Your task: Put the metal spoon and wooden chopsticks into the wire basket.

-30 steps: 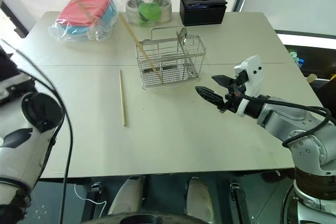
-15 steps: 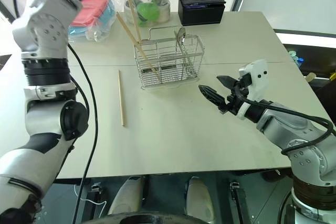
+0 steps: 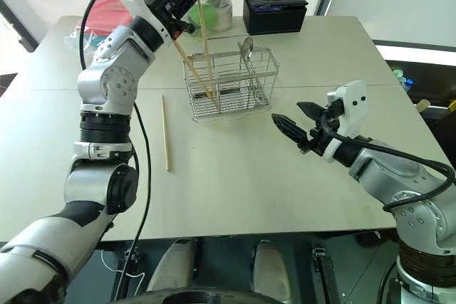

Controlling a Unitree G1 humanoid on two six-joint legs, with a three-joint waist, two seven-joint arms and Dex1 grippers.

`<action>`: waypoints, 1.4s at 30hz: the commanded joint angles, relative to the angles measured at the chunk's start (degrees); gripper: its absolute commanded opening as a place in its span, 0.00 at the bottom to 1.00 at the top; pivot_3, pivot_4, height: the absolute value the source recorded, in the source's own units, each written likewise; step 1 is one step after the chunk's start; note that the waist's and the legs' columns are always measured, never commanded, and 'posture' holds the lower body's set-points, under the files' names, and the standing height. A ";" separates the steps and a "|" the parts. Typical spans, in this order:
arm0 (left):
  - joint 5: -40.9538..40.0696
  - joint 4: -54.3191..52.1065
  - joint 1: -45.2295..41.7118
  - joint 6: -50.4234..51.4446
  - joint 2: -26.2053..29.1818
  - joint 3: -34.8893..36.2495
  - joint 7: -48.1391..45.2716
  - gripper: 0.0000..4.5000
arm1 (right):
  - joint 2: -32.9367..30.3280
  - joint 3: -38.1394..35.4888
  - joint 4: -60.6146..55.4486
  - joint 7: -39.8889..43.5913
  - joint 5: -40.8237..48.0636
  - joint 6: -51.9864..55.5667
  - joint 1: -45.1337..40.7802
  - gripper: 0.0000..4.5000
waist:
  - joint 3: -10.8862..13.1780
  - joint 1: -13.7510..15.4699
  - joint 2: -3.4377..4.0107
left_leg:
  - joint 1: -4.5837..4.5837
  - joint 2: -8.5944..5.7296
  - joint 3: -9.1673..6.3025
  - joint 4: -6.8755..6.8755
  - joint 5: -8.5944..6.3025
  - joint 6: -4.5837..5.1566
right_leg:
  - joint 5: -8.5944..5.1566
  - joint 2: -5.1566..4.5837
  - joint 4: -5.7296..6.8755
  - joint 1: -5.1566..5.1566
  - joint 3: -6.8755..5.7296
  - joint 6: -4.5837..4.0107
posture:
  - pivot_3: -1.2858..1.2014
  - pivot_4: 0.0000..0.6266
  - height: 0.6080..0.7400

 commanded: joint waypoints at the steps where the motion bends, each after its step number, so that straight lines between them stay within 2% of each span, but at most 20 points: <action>1: -0.39 -4.13 -0.94 0.28 0.59 0.23 0.76 0.66 | -0.72 -2.19 -1.30 0.32 1.09 -1.50 -0.96 0.86 | 0.00 0.01 0.00 | 0.00 0.00 0.00 0.00 0.00 0.00 | 0.00 0.00 0.00 0.00 0.00 0.00 | 0.52 0.24 0.81; 3: -1.44 -6.75 -0.99 2.35 1.90 1.46 1.83 0.87 | -0.81 -1.99 -0.94 0.51 1.03 -1.48 -1.09 0.86 | 0.00 -0.01 0.00 | 0.00 0.00 0.00 0.00 0.00 0.00 | 0.00 0.00 0.00 0.00 0.00 0.00 | 0.52 0.24 0.81; 7: -4.23 -12.15 -1.25 8.85 5.62 5.36 5.72 0.87 | -0.68 -1.68 -0.95 0.50 1.07 -1.38 -1.14 0.86 | -0.01 -0.25 0.01 | 0.02 0.01 -0.01 -0.01 0.00 0.00 | 0.00 0.00 0.03 0.00 0.00 0.00 | 0.52 0.24 0.81; 10: -7.02 -14.38 -2.56 16.80 10.62 10.49 10.93 0.87 | -0.59 -1.48 -1.08 0.81 1.30 -1.34 -0.96 0.86 | -0.01 -0.33 0.02 | 0.04 0.01 -0.02 0.00 0.00 0.00 | 0.00 0.01 0.05 0.00 0.00 0.00 | 0.52 0.24 0.81; 13: -7.18 -14.34 -2.66 27.77 16.81 12.68 15.58 0.87 | -0.48 -1.11 -0.91 1.31 1.03 -1.52 -0.67 0.86 | -0.01 -0.52 0.02 | 0.05 0.01 -0.03 0.00 0.00 0.00 | 0.00 0.02 0.08 0.00 0.00 0.01 | 0.52 0.24 0.81; 16: -3.98 -14.17 -1.35 39.30 20.86 12.29 22.30 0.87 | -0.53 -0.94 -0.39 1.99 0.68 -1.70 -0.58 0.86 | -0.01 -0.32 0.02 | 0.09 0.01 -0.03 0.00 0.00 0.00 | 0.00 0.02 0.12 0.03 0.00 0.01 | 0.52 0.24 0.81; 19: -0.60 -11.69 -0.73 53.55 20.87 15.30 30.01 0.87 | -0.34 -0.03 0.48 2.59 0.09 -1.91 -1.48 0.86 | -0.01 0.10 0.00 | 0.11 0.00 -0.06 0.06 0.00 0.00 | 0.00 0.02 0.08 0.13 0.00 0.01 | 0.52 0.24 0.81; 22: 1.39 -11.25 2.27 60.47 19.73 14.40 31.43 0.87 | 0.24 1.41 1.54 2.75 -0.44 -2.18 -3.15 0.86 | -0.02 -0.13 -0.01 | 0.19 0.00 -0.06 0.12 -0.01 0.00 | 0.00 0.02 0.08 0.21 0.00 0.01 | 0.52 0.24 0.81; 26: 2.71 -10.71 3.57 62.25 15.37 13.09 31.36 0.87 | 0.99 2.66 1.61 2.75 -0.93 -2.59 -3.72 0.86 | 0.01 0.09 -0.10 | 0.16 0.00 -0.09 0.12 0.00 -0.01 | 0.00 0.03 0.12 0.18 -0.01 0.01 | 0.52 0.24 0.81; 32: 3.80 -7.46 3.63 60.16 11.00 7.03 27.96 0.87 | 2.11 3.13 0.62 2.09 -0.85 -2.65 -2.45 0.86 | -0.01 -0.03 -0.08 | 0.10 0.00 -0.09 0.10 -0.01 -0.02 | 0.00 0.03 0.09 0.13 -0.02 0.01 | 0.52 0.24 0.81; 37: 4.88 -2.54 3.73 58.78 9.64 1.68 24.35 0.87 | 2.97 2.96 0.26 0.97 -0.88 -2.89 -2.30 0.86 | -0.02 -0.16 -0.06 | 0.11 0.00 -0.08 0.09 -0.01 -0.01 | 0.00 0.03 0.10 0.09 -0.02 0.00 | 0.52 0.24 0.81; 40: 6.44 -0.65 4.57 54.32 9.91 -3.08 21.01 0.87 | 3.22 2.76 -0.58 0.87 -0.67 -3.08 -1.44 0.86 | -0.02 -0.09 -0.06 | 0.09 0.00 -0.08 0.08 -0.01 -0.01 | 0.00 0.03 0.10 0.07 -0.02 0.00 | 0.52 0.24 0.81; 42: 6.99 1.59 4.42 53.10 9.46 -3.65 20.28 0.87 | 2.63 3.09 -1.76 1.44 -1.09 -3.31 -0.54 0.86 | -0.02 -0.05 -0.06 | 0.06 0.00 -0.08 0.08 -0.01 -0.01 | 0.00 0.03 0.08 0.07 -0.02 0.00 | 0.52 0.24 0.81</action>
